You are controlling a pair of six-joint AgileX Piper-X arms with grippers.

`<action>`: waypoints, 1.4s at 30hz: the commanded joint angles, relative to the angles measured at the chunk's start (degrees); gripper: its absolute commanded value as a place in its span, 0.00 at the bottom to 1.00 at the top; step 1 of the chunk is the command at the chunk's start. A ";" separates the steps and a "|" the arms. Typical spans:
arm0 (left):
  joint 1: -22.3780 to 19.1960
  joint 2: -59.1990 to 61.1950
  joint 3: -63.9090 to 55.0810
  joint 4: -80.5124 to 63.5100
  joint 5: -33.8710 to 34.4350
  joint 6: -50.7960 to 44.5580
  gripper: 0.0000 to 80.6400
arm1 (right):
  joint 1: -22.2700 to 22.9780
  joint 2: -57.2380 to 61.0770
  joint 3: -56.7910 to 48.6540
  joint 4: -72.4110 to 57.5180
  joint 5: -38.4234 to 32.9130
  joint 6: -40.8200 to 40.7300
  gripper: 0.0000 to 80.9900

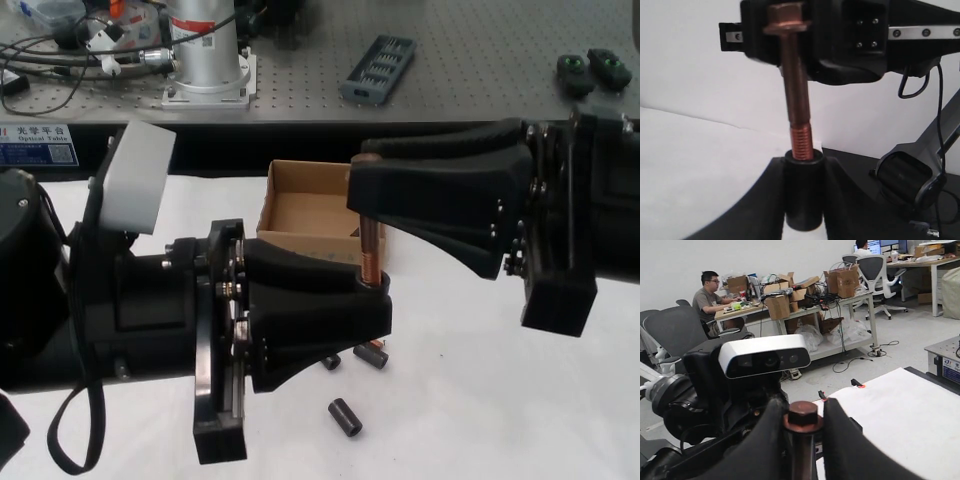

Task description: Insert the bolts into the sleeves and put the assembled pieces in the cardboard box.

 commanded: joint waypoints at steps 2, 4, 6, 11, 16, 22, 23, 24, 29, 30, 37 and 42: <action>-0.14 -0.12 -0.45 -7.05 -1.63 -0.38 0.01 | 0.27 -0.48 -0.12 3.93 -3.61 1.18 0.07; -0.14 -0.12 -0.45 -8.69 -2.53 -1.59 0.01 | 0.27 -1.04 -0.12 6.07 -3.61 1.03 0.07; -0.14 -0.12 -0.45 -8.71 -2.83 -3.15 0.01 | 0.27 -1.73 -0.12 7.67 -3.87 0.72 0.07; -0.14 -0.12 -0.45 -8.71 -4.23 -3.55 0.01 | 0.27 -3.24 -0.12 9.52 -5.40 0.81 0.08; -0.14 -0.12 -0.45 -8.71 -4.25 -3.55 0.01 | 0.27 -3.55 -0.12 11.73 -5.80 1.23 0.35; -0.14 -0.12 -0.45 -8.71 -4.25 -3.55 0.01 | 0.27 -3.55 -0.12 11.11 -4.46 1.23 0.49; -0.14 -0.12 -0.45 -8.71 -4.53 -3.55 0.01 | 0.27 -3.55 -0.12 10.49 -4.46 1.23 0.48; -0.14 -0.12 -0.45 -8.71 -4.53 -3.55 0.01 | 0.27 -3.55 -0.12 9.35 -4.46 1.23 0.47; -0.14 -0.12 -0.45 -8.54 -4.52 -3.55 0.01 | 0.15 -3.82 -0.70 5.42 -0.32 1.75 0.48; -0.14 -0.12 -0.45 -8.54 -4.52 -3.55 0.01 | -0.02 -4.02 -0.81 5.45 1.30 1.71 0.48; -0.14 -0.12 -0.45 -8.56 -7.74 -4.22 0.01 | -0.07 -5.30 -0.78 6.57 6.12 2.93 0.51; -0.14 -0.12 -0.45 -8.43 -13.76 -6.84 0.01 | -0.90 -6.95 -0.78 6.48 13.49 2.04 0.51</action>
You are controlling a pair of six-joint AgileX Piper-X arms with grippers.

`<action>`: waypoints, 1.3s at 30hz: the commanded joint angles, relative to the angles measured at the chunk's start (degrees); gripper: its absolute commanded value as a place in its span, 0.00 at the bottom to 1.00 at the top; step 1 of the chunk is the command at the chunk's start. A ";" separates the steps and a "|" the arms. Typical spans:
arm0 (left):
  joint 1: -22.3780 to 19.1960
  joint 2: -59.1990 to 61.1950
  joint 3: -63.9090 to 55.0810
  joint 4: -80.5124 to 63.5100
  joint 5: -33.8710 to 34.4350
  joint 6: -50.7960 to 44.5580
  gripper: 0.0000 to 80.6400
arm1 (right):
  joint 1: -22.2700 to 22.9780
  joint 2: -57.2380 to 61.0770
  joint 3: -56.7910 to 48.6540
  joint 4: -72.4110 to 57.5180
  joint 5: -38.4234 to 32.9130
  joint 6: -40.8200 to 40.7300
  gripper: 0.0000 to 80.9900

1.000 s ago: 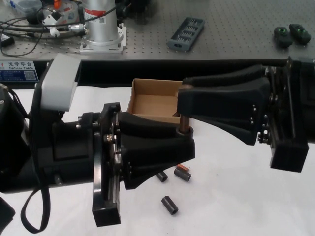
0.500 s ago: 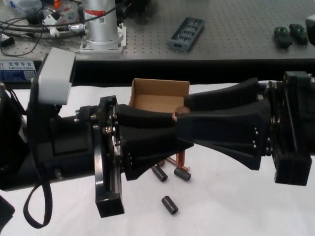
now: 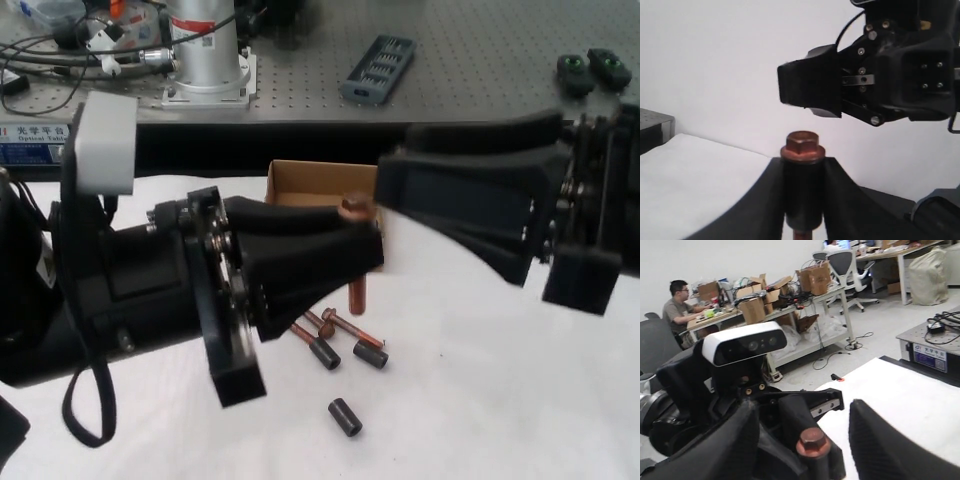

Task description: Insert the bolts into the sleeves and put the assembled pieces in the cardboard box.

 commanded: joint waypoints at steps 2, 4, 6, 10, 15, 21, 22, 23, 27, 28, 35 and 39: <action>0.16 -0.45 -1.39 0.11 -6.93 -2.09 0.01 | -1.85 -2.06 -0.75 0.06 5.40 -0.49 0.49; 0.53 -0.45 -2.86 5.51 -8.57 -2.61 0.01 | -3.59 -3.19 -0.75 1.54 7.36 -0.49 0.45; 0.64 -0.45 -5.97 15.00 -8.53 -2.07 0.01 | -5.78 -4.38 -0.75 4.86 7.60 -0.49 0.39; 0.85 0.42 -13.78 31.64 -9.96 3.37 0.01 | -8.97 -5.92 -0.75 13.15 7.33 -0.49 0.21; 3.08 5.31 -23.43 43.40 -12.78 3.54 0.01 | -9.98 -6.14 -0.75 17.87 5.81 -0.49 0.03; 6.09 15.62 -33.58 50.19 -11.24 2.19 0.01 | -9.98 -6.14 -0.75 17.95 5.81 -5.66 0.04; 6.44 17.51 -35.21 50.98 -11.27 2.19 0.01 | -9.98 -6.14 -0.75 17.95 5.81 -6.30 0.04; 6.83 19.06 -36.58 51.59 -11.27 2.19 0.01 | -9.98 -6.14 -0.75 17.95 5.81 -7.06 0.04; 7.41 25.99 -43.65 55.15 -11.11 1.75 0.01 | -9.98 -6.14 -0.75 18.32 5.81 -7.81 0.04; 7.41 27.82 -45.52 56.45 -11.11 1.78 0.01 | -9.98 -6.14 -0.75 18.68 5.81 -7.81 0.04; 7.41 38.61 -58.68 65.28 -11.11 2.19 0.01 | -9.84 -6.14 -0.75 22.72 9.95 -7.81 0.04; 7.41 43.85 -66.58 71.05 -11.68 2.82 0.01 | -9.84 -6.14 -0.75 26.15 14.25 -8.44 0.04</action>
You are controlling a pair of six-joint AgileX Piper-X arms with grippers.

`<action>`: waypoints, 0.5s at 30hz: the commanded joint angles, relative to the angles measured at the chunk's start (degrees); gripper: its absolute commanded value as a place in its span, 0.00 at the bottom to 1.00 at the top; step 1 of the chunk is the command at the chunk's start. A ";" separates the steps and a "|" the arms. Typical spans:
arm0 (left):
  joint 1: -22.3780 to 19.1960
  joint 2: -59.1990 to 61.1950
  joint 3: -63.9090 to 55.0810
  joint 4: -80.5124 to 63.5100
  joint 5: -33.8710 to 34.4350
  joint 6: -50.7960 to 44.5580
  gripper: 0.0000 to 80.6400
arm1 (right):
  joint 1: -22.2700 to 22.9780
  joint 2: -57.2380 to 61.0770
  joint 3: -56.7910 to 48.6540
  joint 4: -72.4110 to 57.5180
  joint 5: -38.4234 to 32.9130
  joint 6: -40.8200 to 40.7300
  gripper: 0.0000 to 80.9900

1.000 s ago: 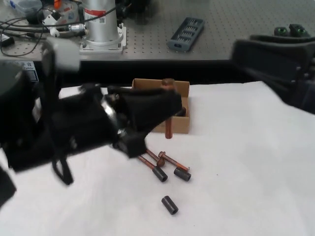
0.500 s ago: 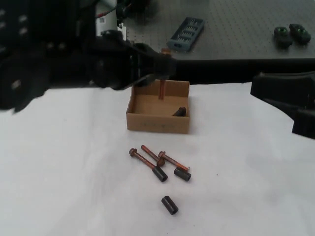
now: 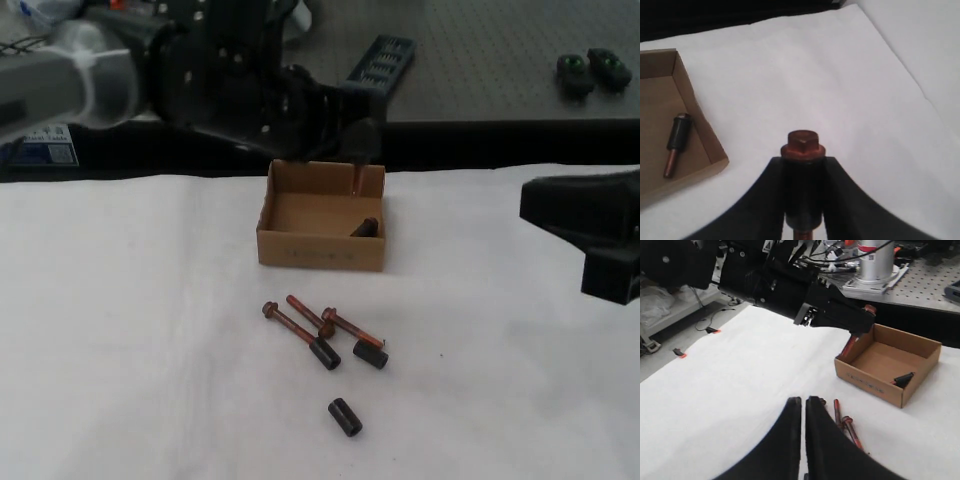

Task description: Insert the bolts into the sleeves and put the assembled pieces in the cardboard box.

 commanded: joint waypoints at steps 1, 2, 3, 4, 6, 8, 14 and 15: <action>0.15 1.84 -4.12 2.41 -0.37 1.55 0.01 | -0.26 -0.32 -0.50 0.01 1.12 -0.74 0.04; 0.15 3.16 -5.93 3.64 -1.33 2.37 0.01 | -0.26 -0.90 -0.50 0.75 1.93 -1.19 0.04; 0.21 4.49 -7.30 4.32 -2.07 2.66 0.01 | -0.26 -1.22 -0.50 1.30 2.78 -1.37 0.04; 0.41 5.81 -9.06 5.15 -2.65 3.20 0.01 | -0.26 -1.89 -0.50 2.04 3.71 -1.35 0.04; 0.77 8.47 -12.36 6.50 -2.62 3.35 0.01 | -0.26 -3.27 -0.35 3.19 5.38 -1.35 0.04; 1.09 10.89 -15.11 7.61 -2.62 3.35 0.01 | -0.26 -5.30 0.18 3.73 6.62 -1.35 0.04; 1.89 17.68 -22.87 10.28 -4.32 3.35 0.01 | -0.26 -10.91 0.27 9.09 7.47 -1.35 0.04; 1.96 18.76 -24.01 10.28 -5.07 3.23 0.01 | -0.26 -11.90 0.27 10.21 7.47 -1.18 0.04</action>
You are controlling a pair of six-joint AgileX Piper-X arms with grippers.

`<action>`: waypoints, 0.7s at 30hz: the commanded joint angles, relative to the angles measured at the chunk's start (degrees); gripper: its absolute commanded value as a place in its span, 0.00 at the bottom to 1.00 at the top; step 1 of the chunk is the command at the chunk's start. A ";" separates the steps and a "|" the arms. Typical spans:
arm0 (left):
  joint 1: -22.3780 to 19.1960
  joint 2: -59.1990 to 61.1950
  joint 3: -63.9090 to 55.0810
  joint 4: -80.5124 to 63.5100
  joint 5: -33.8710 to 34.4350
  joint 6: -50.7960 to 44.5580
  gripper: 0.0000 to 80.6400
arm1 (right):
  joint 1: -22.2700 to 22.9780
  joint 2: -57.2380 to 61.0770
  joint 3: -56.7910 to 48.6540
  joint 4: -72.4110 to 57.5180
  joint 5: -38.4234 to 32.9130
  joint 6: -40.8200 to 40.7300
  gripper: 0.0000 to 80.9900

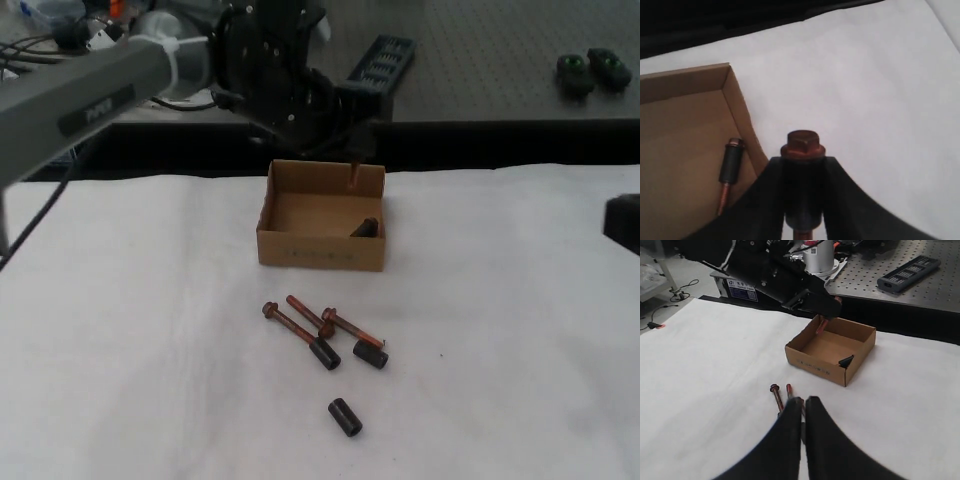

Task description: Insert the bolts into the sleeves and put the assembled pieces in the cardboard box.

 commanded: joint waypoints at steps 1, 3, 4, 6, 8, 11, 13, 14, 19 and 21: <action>0.27 1.36 -2.61 0.17 -1.35 0.42 0.01 | -0.26 -1.95 -0.06 2.01 0.59 -0.28 0.04; 0.27 3.09 -4.67 0.90 -2.08 0.42 0.01 | -0.26 -3.73 -0.06 4.35 1.24 -0.18 0.04; 0.27 3.95 -5.50 1.07 -2.21 0.42 0.01 | -0.26 -4.31 -0.06 5.16 1.23 -0.16 0.04; 0.27 5.35 -6.42 1.12 -2.51 0.42 0.01 | -0.26 -5.65 -0.06 6.90 1.23 -0.02 0.04; 0.27 6.81 -6.88 1.12 -3.10 0.42 0.01 | -0.26 -6.63 -0.06 8.25 1.23 0.34 0.04; 0.27 8.69 -7.05 0.43 -3.79 0.42 0.01 | -0.26 -7.93 -0.06 9.61 1.23 1.88 0.04; 0.27 9.94 -7.05 0.41 -4.42 0.55 0.01 | -0.26 -8.49 -0.06 10.30 1.23 2.59 0.04; 0.27 10.49 -7.05 0.41 -4.60 0.55 0.01 | -0.26 -8.67 -0.06 10.56 1.23 2.59 0.04; 0.27 13.18 -7.05 -2.29 -4.60 0.44 0.01 | -0.26 -8.86 -0.06 11.46 1.23 2.59 0.04; 0.27 13.67 -7.05 -3.12 -4.60 0.43 0.01 | -0.26 -8.86 -0.06 11.53 1.23 2.59 0.04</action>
